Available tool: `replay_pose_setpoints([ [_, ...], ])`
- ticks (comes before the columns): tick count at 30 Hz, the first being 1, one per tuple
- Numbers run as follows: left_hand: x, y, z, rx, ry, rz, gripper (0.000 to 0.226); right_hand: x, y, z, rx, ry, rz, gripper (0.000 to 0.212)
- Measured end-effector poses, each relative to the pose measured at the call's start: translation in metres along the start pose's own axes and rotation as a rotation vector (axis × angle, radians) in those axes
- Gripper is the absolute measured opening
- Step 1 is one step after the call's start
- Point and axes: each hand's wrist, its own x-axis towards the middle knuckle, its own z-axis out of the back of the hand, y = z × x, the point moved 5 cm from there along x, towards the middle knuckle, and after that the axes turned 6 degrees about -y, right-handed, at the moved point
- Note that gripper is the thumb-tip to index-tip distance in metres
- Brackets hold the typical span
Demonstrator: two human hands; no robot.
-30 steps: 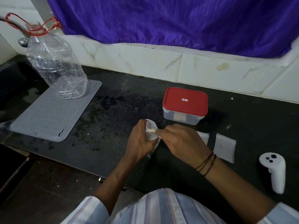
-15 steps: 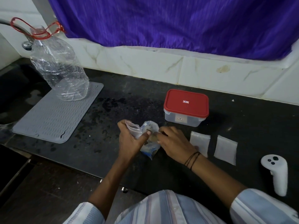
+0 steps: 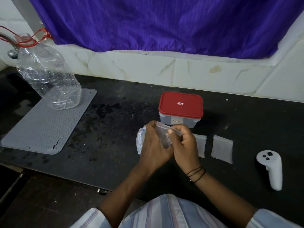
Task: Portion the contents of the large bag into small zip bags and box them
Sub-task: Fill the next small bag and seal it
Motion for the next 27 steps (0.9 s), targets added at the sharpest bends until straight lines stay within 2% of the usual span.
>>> replay_pose_setpoints([
  [2,-0.006,-0.005,-0.01,-0.129,0.118,-0.001,0.071,0.0,-0.006,0.014,0.05,-0.101,-0.025,0.009],
  [4,-0.011,-0.007,-0.021,-0.271,0.232,0.011,0.07,0.002,-0.011,0.029,0.073,-0.174,-0.046,0.011],
  [6,-0.008,-0.007,-0.032,-0.375,0.283,0.059,0.056,0.007,-0.017,0.045,0.024,-0.211,-0.015,0.007],
  [8,0.0,-0.004,-0.043,-0.393,0.259,0.143,0.027,0.013,-0.021,0.058,-0.065,-0.199,0.025,0.005],
  [9,0.005,-0.002,-0.05,-0.374,0.239,0.165,0.021,0.015,-0.023,0.063,-0.081,-0.184,0.029,0.005],
  [14,0.027,0.001,-0.082,-0.22,0.239,0.2,0.037,0.033,-0.043,0.089,-0.097,-0.189,0.023,0.004],
  [17,0.038,0.011,-0.103,-0.03,0.283,0.222,0.024,0.047,-0.069,0.1,-0.221,-0.144,-0.015,0.011],
  [19,0.046,0.015,-0.115,0.125,0.345,0.198,0.019,0.056,-0.087,0.106,-0.33,-0.126,-0.041,0.013],
  [22,0.055,0.024,-0.133,0.326,0.441,0.2,0.026,0.065,-0.111,0.109,-0.444,-0.098,-0.119,0.007],
  [25,0.061,0.036,-0.148,0.448,0.512,0.286,0.02,0.073,-0.127,0.11,-0.558,-0.083,-0.186,0.005],
  [27,0.062,0.042,-0.155,0.508,0.55,0.316,0.026,0.077,-0.132,0.107,-0.668,-0.047,-0.207,0.007],
])
